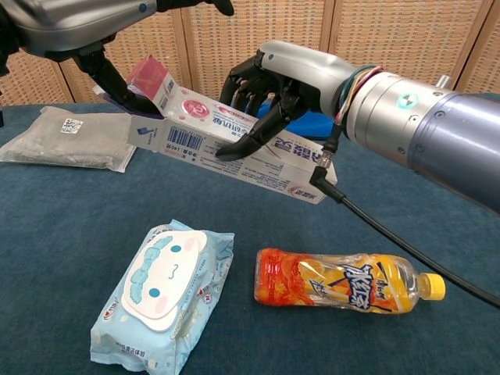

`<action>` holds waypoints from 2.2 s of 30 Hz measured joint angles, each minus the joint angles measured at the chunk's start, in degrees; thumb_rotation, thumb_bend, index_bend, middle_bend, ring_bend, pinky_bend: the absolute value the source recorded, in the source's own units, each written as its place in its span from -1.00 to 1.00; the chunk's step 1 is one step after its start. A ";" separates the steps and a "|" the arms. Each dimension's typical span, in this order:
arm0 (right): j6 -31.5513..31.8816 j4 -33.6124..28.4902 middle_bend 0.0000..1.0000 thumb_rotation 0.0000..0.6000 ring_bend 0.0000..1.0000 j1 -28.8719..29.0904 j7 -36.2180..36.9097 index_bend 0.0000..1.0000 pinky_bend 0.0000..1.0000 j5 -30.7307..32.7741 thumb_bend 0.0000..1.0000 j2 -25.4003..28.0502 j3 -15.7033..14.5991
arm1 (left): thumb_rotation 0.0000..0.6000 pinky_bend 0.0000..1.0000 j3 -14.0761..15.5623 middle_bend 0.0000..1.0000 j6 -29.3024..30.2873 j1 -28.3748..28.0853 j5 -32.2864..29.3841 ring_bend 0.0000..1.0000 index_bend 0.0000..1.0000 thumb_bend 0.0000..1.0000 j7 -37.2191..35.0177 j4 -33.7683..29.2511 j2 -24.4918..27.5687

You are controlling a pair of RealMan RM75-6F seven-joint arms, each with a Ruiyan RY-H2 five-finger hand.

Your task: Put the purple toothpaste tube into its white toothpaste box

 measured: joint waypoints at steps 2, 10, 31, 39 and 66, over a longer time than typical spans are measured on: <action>0.31 0.23 0.01 1.00 -0.20 -0.31 0.61 0.16 -0.06 -0.11 -0.75 -0.10 0.11 | 1.00 -0.96 -0.14 -1.00 0.03 0.17 0.09 -1.00 -0.72 -0.71 -0.23 -0.13 0.18; 1.24 0.86 0.01 1.00 -0.20 -1.79 4.27 0.16 -0.06 0.50 -0.75 -0.47 0.97 | 1.00 -0.96 -0.96 -1.00 0.56 0.67 0.82 -1.00 -0.72 -0.71 -0.93 -1.07 1.39; 5.26 9.47 0.03 1.00 -0.19 -6.34 1.18 0.16 -0.06 -6.69 -0.74 5.75 -3.30 | 1.00 -0.96 -0.93 -1.00 4.60 7.06 1.50 -1.00 -0.72 -0.71 -14.67 -0.20 11.24; 8.96 13.78 0.02 1.00 -0.19 -9.77 -3.01 0.16 -0.06 -11.80 -0.74 8.34 -7.66 | 1.00 -0.96 1.72 -1.00 4.93 10.84 1.08 -1.00 -0.72 -0.71 -21.35 3.67 12.75; 6.06 22.12 -0.75 1.00 -0.90 -17.58 -9.20 -0.32 -0.58 -11.78 -0.74 7.87 -14.29 | 1.00 -1.00 6.44 -1.00 12.27 20.43 9.10 -1.00 -0.72 -0.71 -34.50 14.10 9.73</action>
